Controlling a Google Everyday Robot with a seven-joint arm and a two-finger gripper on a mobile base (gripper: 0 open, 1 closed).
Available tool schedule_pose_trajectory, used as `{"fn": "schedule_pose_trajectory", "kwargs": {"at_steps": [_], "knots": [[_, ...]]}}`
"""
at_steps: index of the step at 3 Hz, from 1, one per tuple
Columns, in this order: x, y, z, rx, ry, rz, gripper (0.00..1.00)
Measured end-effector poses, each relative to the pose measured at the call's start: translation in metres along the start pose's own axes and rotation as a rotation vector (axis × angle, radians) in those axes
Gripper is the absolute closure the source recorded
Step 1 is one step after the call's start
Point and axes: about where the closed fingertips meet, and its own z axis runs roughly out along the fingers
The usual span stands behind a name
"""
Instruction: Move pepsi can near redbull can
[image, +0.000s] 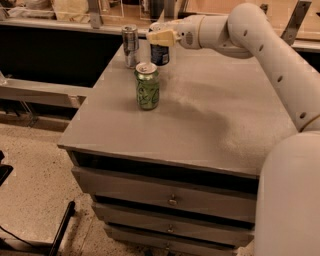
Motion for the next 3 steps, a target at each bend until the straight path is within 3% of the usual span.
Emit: {"fn": "schedule_pose_trajectory", "kwargs": {"at_steps": [3], "knots": [[0.011, -0.003, 0.029, -0.020, 0.019, 0.036, 1.00]]}}
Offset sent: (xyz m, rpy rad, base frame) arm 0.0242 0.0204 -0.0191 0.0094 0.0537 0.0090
